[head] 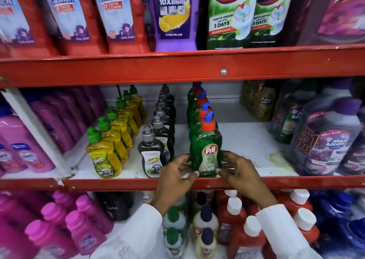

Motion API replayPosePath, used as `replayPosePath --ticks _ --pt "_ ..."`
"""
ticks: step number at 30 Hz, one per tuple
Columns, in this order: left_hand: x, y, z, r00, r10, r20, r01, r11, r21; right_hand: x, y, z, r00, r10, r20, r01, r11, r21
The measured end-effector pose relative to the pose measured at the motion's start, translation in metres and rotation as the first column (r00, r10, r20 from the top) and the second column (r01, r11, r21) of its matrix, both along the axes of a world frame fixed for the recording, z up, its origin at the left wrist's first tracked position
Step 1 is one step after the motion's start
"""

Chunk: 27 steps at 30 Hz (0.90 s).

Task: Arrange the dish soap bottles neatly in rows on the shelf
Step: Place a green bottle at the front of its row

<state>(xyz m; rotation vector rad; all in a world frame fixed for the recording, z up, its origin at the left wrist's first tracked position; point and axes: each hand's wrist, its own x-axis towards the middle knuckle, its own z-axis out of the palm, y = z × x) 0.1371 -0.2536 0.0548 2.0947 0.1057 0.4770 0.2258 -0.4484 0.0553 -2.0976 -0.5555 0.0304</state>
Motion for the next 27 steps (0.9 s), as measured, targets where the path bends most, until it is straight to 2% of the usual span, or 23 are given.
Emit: replayPosePath --ticks 2,10,18,24,25,27 --pt "0.006 -0.001 -0.001 1.0 -0.01 -0.012 0.01 0.999 -0.03 0.002 -0.001 -0.001 1.0 0.015 0.02 -0.015 1.0 0.008" --pt "0.008 0.001 -0.006 1.0 -0.01 -0.027 0.012 0.999 0.043 0.0 -0.004 -0.007 1.0 0.005 -0.015 -0.002 0.989 0.146" --pt "0.008 0.0 -0.009 1.0 -0.026 -0.007 0.026 1.0 0.002 -0.002 -0.006 -0.007 1.0 -0.007 -0.009 0.009 0.987 0.159" --pt "0.008 0.002 -0.009 0.999 -0.03 0.018 0.029 0.999 0.037 -0.011 -0.005 -0.003 0.998 -0.041 -0.037 0.047 0.983 0.179" --pt "0.006 0.001 -0.009 0.999 -0.037 0.028 0.037 0.999 0.018 -0.016 -0.005 -0.002 0.995 -0.096 -0.01 0.096 0.977 0.193" --pt "-0.003 0.002 -0.01 0.997 -0.023 0.068 0.026 0.999 -0.035 -0.032 -0.003 0.001 0.93 -0.298 0.217 0.246 0.94 0.237"
